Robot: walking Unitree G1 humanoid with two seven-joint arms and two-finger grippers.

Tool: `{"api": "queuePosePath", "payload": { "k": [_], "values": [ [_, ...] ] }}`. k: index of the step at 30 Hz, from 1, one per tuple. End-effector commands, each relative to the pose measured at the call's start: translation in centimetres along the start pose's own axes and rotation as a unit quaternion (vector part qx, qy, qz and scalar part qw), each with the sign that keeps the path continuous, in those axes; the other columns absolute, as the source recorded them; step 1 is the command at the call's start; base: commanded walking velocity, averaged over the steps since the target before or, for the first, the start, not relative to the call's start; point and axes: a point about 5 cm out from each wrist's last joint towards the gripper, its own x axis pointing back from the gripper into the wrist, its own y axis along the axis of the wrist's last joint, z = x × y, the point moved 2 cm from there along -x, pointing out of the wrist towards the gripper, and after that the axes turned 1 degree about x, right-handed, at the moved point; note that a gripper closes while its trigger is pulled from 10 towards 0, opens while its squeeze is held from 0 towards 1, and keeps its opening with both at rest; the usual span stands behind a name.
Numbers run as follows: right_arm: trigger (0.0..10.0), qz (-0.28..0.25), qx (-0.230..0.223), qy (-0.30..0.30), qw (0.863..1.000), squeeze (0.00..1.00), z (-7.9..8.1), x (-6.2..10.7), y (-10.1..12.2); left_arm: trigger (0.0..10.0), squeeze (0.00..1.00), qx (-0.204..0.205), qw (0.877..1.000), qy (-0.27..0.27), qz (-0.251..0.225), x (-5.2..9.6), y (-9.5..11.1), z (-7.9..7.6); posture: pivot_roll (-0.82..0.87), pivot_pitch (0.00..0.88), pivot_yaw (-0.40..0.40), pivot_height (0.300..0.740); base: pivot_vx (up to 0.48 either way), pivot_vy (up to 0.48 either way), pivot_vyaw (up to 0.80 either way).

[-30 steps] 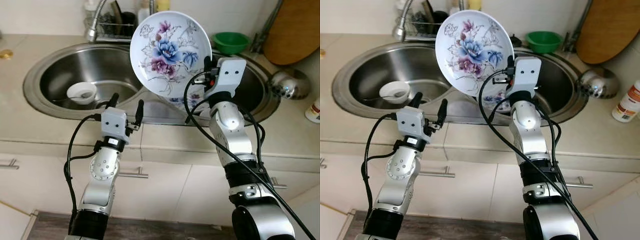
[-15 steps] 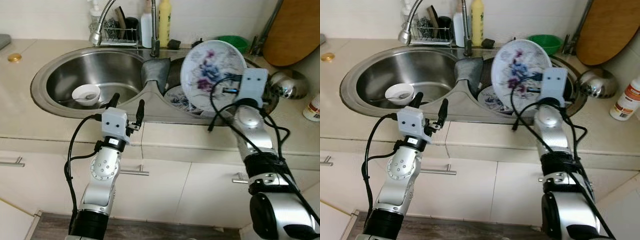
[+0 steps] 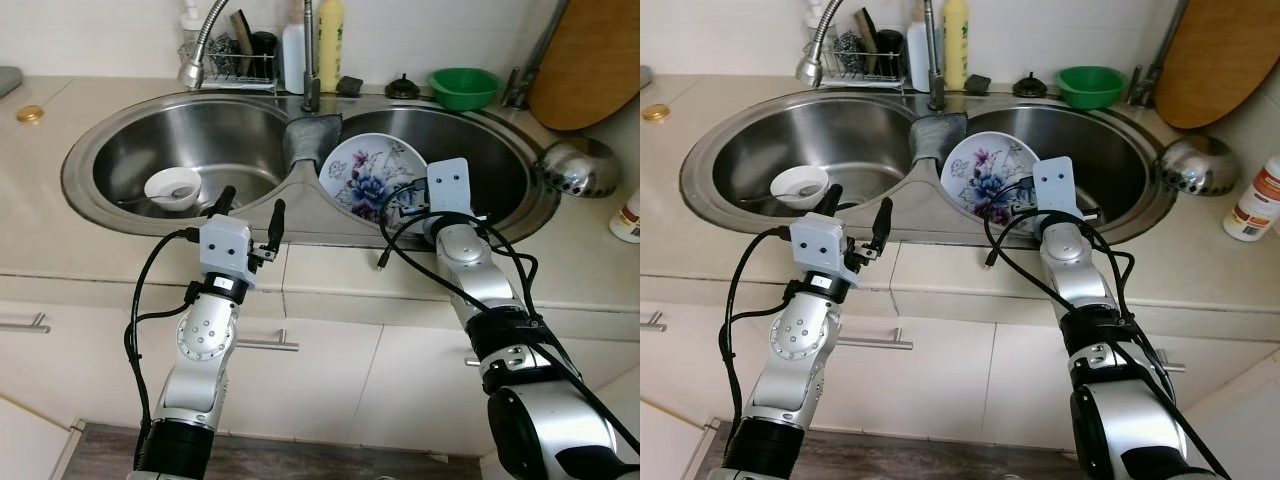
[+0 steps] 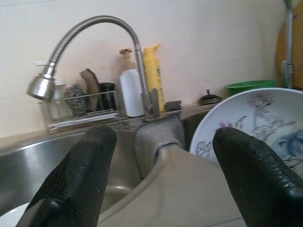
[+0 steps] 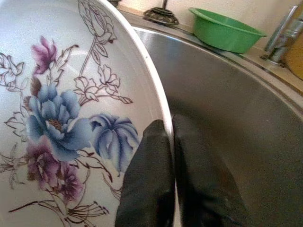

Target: Kitchen organization

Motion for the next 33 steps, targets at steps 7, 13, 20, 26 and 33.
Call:
{"api": "queuePosePath", "payload": {
  "k": [7, 13, 20, 26, 33],
  "values": [
    [10.0, 0.023, -0.022, 0.04, 0.999, 1.0, 1.5, 0.4, -1.1, 10.0, 0.0, -0.002, 1.0, -0.002, -0.001, -0.2, 0.2, -0.1, -0.01, 0.0, -0.015, 0.74, 0.0, 0.0, 0.0],
    [10.0, -0.002, -0.036, 0.009, 0.999, 1.0, 0.4, 0.2, -0.1, 10.0, 0.0, 0.0, 1.0, -0.002, 0.001, -0.2, 0.1, -0.1, -0.01, 0.0, -0.018, 0.74, 0.0, 0.0, 0.0],
    [10.0, -0.026, -0.075, -0.025, 0.996, 1.0, -1.1, 0.2, 0.7, 10.0, 0.0, 0.0, 1.0, -0.002, 0.004, -0.2, 0.0, -0.1, -0.01, 0.0, -0.017, 0.74, 0.0, 0.0, 0.0],
    [10.0, -0.046, -0.108, -0.038, 0.992, 1.0, -1.5, 0.5, 1.0, 10.0, 0.0, 0.0, 1.0, -0.002, 0.004, -0.2, 0.0, -0.1, -0.01, 0.0, -0.016, 0.74, 0.0, 0.0, 0.0],
    [10.0, -0.125, -0.149, -0.059, 0.979, 0.17, -2.0, 1.5, 3.1, 10.0, 0.0, 0.002, 1.0, 0.0, 0.004, -0.1, -0.1, 0.0, -0.01, 0.0, -0.014, 0.74, 0.0, 0.0, 0.0]
  ]
}}
